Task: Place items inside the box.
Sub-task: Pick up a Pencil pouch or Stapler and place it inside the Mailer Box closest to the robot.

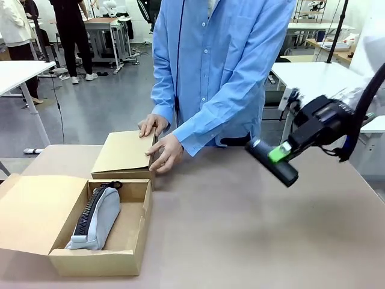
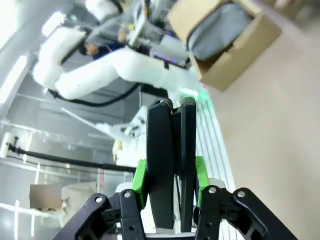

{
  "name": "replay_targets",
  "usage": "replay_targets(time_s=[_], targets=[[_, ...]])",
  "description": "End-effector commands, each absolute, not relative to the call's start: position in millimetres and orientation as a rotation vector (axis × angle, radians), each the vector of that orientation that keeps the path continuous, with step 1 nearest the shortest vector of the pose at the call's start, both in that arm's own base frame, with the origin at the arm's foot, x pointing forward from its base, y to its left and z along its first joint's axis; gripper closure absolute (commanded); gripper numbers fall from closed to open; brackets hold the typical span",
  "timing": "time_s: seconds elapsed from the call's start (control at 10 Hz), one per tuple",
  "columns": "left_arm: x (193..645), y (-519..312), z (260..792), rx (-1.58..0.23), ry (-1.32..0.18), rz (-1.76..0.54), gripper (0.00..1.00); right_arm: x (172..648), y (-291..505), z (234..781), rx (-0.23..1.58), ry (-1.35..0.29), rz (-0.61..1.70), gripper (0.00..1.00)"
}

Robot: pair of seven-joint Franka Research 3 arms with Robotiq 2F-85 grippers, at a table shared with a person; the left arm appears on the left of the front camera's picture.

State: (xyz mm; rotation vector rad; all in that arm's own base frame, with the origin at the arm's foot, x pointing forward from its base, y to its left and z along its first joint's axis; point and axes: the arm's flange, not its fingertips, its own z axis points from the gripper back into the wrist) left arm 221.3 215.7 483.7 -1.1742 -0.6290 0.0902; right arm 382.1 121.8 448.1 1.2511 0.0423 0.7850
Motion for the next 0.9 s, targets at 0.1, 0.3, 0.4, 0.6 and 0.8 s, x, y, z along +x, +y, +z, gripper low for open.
replay_targets(time_s=[0.1, 0.3, 0.4, 0.6, 0.8], targets=[[221, 215, 486, -1.193, -0.656, 0.075, 0.00, 392, 104, 457, 1.270, -0.014, 0.747, 1.00], [221, 215, 486, -1.193, -0.656, 0.075, 0.00, 373, 171, 455, 1.147, 0.011, 0.649, 0.57], [221, 215, 486, -1.193, -0.656, 0.075, 0.00, 365, 209, 465, 1.152, -0.015, 0.583, 0.57], [221, 215, 486, -1.193, -0.656, 0.075, 0.00, 347, 263, 481, 1.001, -0.127, 0.371, 0.57], [221, 215, 486, -1.193, -0.656, 0.075, 0.00, 320, 296, 492, 0.766, -0.121, 0.444, 0.57]])
